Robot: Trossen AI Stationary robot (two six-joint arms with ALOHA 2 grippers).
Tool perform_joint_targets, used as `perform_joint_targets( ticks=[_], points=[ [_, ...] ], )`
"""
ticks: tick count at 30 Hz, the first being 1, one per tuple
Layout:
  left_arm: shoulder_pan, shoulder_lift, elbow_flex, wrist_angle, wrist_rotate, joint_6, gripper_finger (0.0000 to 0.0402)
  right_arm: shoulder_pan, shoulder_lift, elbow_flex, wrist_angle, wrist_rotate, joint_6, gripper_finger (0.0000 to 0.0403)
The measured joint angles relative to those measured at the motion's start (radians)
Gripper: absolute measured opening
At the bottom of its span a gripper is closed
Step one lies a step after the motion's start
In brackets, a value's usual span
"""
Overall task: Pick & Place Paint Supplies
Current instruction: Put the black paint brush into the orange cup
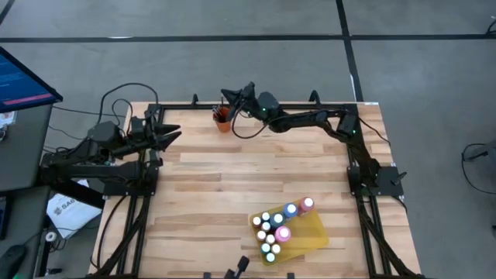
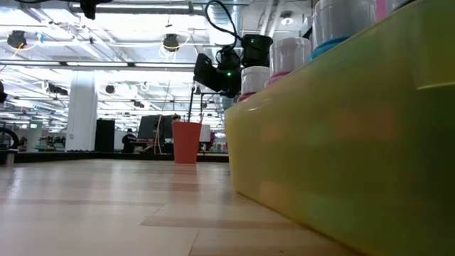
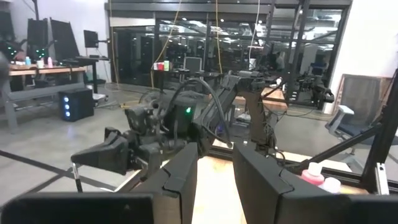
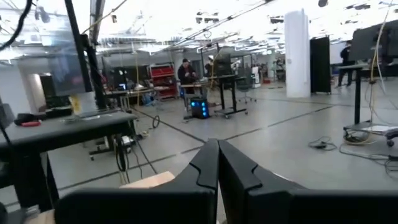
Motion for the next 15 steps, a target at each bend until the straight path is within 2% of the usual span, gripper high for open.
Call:
perform_joint_targets(
  ticks=[8, 15],
  points=[
    [0.0, 0.037, 0.0, 0.006, -0.038, 0.0, 0.0094, 0.01, -0.002, 0.0, -0.1, 0.008, 0.019, 0.0011],
    [0.0, 0.033, 0.0, 0.015, -0.038, 0.0, 0.0094, 0.02, -0.002, 0.001, -0.139, 0.011, 0.019, 0.0084]
  ],
)
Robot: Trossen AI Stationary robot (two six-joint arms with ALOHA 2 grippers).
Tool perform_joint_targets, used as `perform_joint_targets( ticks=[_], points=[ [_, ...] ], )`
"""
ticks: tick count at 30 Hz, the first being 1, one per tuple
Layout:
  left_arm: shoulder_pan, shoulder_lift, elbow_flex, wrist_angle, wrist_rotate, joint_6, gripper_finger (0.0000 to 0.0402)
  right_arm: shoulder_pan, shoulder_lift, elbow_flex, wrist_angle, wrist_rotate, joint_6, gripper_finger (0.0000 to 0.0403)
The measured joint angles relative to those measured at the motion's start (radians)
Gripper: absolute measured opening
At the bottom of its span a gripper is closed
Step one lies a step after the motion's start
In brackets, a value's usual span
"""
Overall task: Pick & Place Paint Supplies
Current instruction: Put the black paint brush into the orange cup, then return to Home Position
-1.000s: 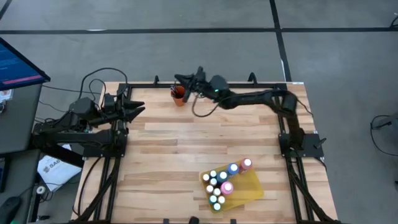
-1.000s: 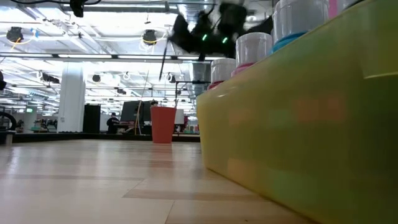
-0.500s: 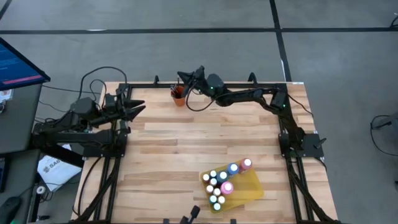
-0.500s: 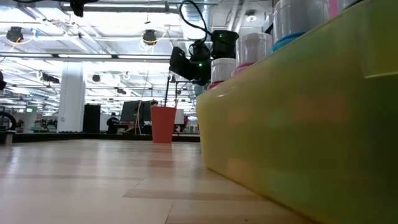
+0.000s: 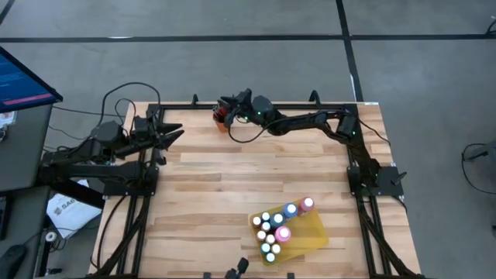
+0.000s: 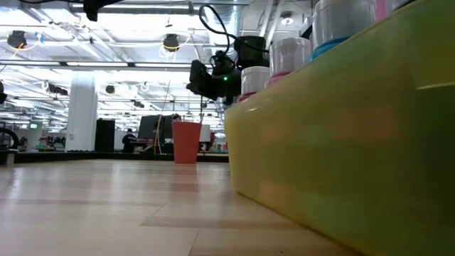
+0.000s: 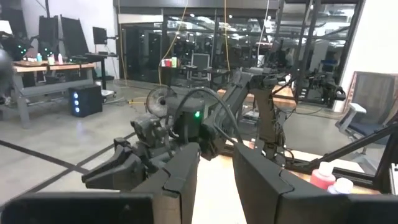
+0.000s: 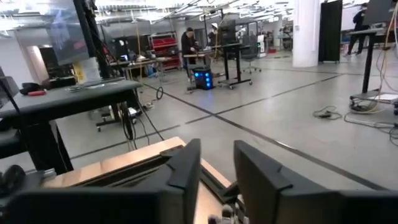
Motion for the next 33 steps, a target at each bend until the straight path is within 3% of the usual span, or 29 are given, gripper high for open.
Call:
perform_joint_targets(
  ticks=[4, 8, 15, 18, 24, 29, 33],
  points=[
    [0.0, -0.021, 0.0, 0.001, 0.0, -0.011, 0.0094, 0.008, -0.001, 0.019, -0.001, -0.019, 0.012, 0.0134],
    [0.0, -0.074, 0.0, -0.023, 0.0, -0.013, 0.0094, 0.014, -0.094, 0.018, 0.0, -0.097, 0.064, 0.0168],
    [0.0, -0.253, -0.001, -0.131, -0.022, 0.011, 0.0056, -0.078, -0.409, -0.144, 0.013, -0.518, 0.11, 0.0169],
    [0.0, -0.307, -0.001, -0.148, -0.023, 0.01, 0.0027, -0.16, -0.564, -0.281, -0.057, -0.593, 0.164, 0.0155],
    [0.0, -0.344, -0.075, -0.169, -0.011, -0.023, 0.0004, -0.22, -0.791, -0.687, 0.016, -0.596, 0.169, 0.0112],
    [0.0, -0.345, -0.175, -0.165, 0.029, -0.088, 0.0001, -0.235, -0.975, -1.043, 0.265, -0.434, 0.217, 0.0051],
    [0.0, -0.345, -0.235, -0.148, 0.03, -0.112, 0.0, -0.211, -1.086, -1.238, 0.424, -0.407, 0.228, 0.0006]
  ],
)
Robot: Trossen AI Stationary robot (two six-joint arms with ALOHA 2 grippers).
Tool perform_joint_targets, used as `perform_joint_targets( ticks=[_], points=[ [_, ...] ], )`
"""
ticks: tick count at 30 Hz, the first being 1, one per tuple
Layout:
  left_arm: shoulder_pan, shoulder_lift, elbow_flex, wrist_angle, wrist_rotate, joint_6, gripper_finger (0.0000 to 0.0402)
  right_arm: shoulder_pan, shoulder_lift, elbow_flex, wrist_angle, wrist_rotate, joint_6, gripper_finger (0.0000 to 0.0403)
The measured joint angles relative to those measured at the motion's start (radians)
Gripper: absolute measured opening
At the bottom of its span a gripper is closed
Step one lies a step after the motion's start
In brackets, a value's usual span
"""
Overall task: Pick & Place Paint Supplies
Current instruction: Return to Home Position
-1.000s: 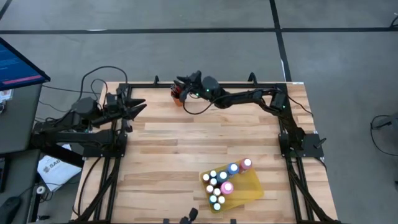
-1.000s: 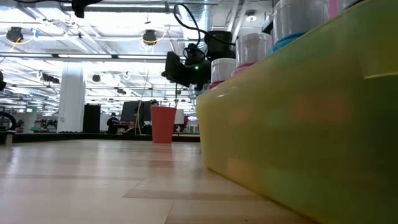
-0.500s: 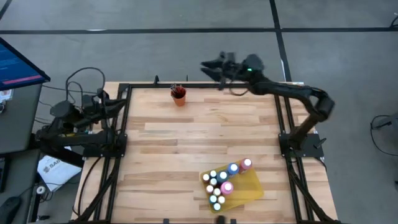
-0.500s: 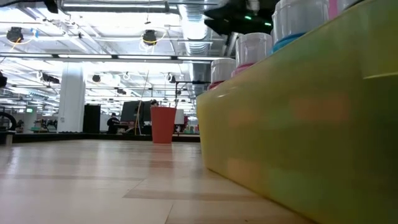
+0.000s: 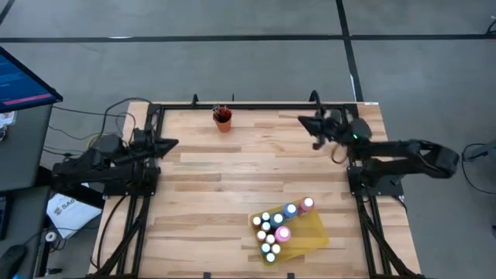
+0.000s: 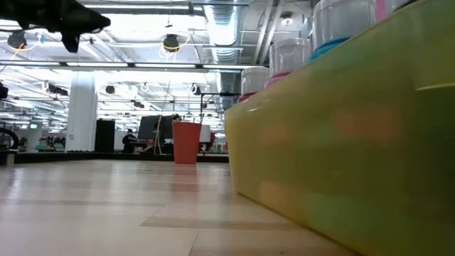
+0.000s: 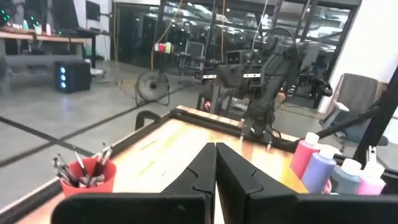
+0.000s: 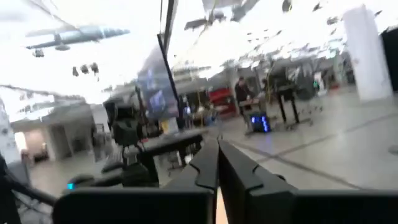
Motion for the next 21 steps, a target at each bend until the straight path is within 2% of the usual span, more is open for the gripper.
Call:
perform_joint_targets(
  ticks=[6, 9, 12, 15, 18, 21],
  points=[
    [0.0, 0.0, -0.023, 0.021, 0.051, -0.023, 0.0, 0.058, -0.162, -0.17, 0.206, 0.077, 0.085, 0.0003],
    [0.0, 0.0, -0.023, 0.021, 0.051, -0.035, 0.0, 0.087, -0.277, -0.198, 0.204, 0.11, 0.125, 0.0002],
    [0.0, 0.0, -0.023, 0.021, 0.052, -0.053, 0.0, 0.127, -0.426, -0.175, -0.024, 0.122, 0.139, 0.0001],
    [0.0, 0.0, -0.023, 0.021, 0.052, -0.054, 0.0, 0.192, -0.565, -0.052, -0.482, 0.176, 0.107, 0.0001],
    [0.0, 0.0, -0.023, 0.02, 0.052, -0.054, 0.0, 0.279, -0.644, 0.13, -0.914, 0.287, -0.054, 0.0001],
    [0.0, 0.0, -0.023, 0.02, 0.053, -0.054, 0.0, 0.374, -0.646, 0.207, -1.035, 0.422, -0.207, 0.0]
  ],
)
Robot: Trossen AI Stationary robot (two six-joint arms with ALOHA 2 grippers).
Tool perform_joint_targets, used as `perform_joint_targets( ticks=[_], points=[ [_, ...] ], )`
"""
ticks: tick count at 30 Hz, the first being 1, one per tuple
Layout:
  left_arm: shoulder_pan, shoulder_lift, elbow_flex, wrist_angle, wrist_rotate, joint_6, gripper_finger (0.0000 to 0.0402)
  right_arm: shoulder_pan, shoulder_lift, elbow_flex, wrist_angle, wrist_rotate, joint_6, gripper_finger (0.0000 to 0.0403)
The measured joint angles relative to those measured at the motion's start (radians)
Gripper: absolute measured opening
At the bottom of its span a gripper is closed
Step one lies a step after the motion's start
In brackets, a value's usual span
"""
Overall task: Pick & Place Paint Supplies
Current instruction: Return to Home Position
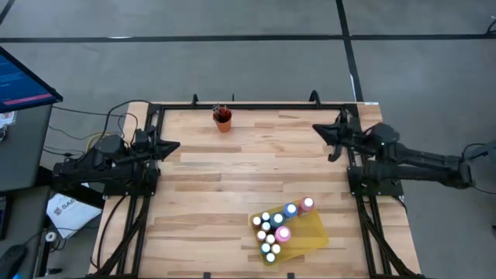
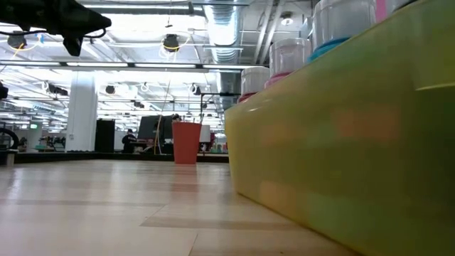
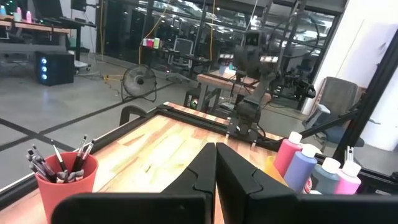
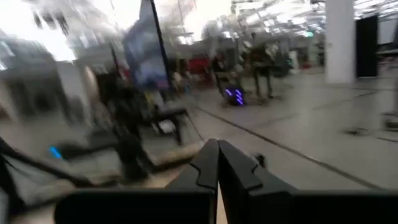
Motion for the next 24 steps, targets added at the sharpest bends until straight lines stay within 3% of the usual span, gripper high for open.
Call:
perform_joint_targets(
  ticks=[2, 7, 11, 17, 24],
  points=[
    [0.0, 0.0, -0.006, 0.003, 0.011, 0.0, 0.0, 0.034, 0.006, -0.018, 0.005, 0.053, -0.069, 0.0],
    [0.0, 0.0, -0.044, 0.001, 0.017, 0.001, 0.0, 0.026, -0.003, -0.115, 0.119, 0.063, -0.114, 0.0],
    [0.001, 0.0, -0.053, 0.006, 0.05, -0.006, 0.0, -0.005, -0.084, -0.165, 0.266, -0.003, -0.081, 0.0],
    [0.001, 0.0, -0.053, 0.007, 0.069, 0.023, 0.0, 0.0, -0.321, -0.175, -0.028, 0.117, -0.036, 0.0],
    [0.001, 0.0, -0.078, -0.008, 0.076, 0.025, 0.0, 0.023, -0.415, -0.299, -0.054, 0.198, -0.081, 0.0]
  ],
)
